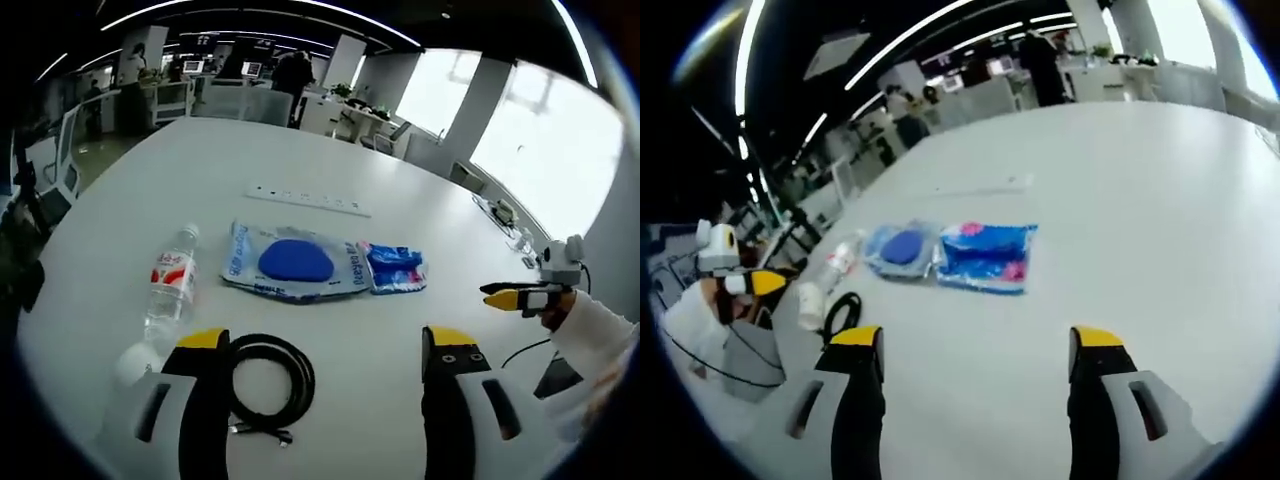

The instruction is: Arrange the tabletop items into an orderly group along one side of the table until the central work area is clear of visible clutter.

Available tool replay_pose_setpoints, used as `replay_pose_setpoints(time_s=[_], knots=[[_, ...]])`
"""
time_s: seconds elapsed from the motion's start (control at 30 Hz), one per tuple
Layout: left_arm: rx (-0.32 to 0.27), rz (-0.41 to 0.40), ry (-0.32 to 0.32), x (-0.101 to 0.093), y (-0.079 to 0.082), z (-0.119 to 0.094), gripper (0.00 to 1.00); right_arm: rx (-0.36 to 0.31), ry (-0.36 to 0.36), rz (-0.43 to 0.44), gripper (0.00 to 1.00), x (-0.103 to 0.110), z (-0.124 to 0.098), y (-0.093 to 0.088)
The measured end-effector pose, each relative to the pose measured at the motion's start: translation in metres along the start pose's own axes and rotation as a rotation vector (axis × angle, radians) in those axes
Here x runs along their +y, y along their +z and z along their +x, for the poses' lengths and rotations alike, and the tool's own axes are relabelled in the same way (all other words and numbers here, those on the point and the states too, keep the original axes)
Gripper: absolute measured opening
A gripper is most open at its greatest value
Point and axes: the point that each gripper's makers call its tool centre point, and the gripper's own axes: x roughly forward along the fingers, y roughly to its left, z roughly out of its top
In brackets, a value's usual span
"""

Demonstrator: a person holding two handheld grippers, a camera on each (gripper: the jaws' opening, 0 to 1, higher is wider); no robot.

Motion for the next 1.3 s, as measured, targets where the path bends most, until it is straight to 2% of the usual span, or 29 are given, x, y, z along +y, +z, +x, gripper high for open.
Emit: replay_pose_setpoints(time_s=[0.23, 0.5, 0.93, 1.3], knots=[[-0.006, -0.039, 0.028, 0.017, -0.009, -0.012, 0.78, -0.014, 0.006, 0.016, 0.74, 0.010, -0.015, -0.010], [-0.021, -0.057, 0.047, 0.024, -0.007, -0.016, 0.77, -0.030, -0.001, 0.055, 0.73, 0.010, -0.026, -0.015], [-0.007, -0.045, 0.036, 0.021, -0.008, -0.011, 0.75, -0.041, -0.017, 0.108, 0.72, 0.007, -0.030, -0.023], [-0.006, -0.063, 0.075, 0.042, -0.011, -0.017, 0.73, -0.037, -0.025, 0.148, 0.69, 0.003, -0.031, -0.031]])
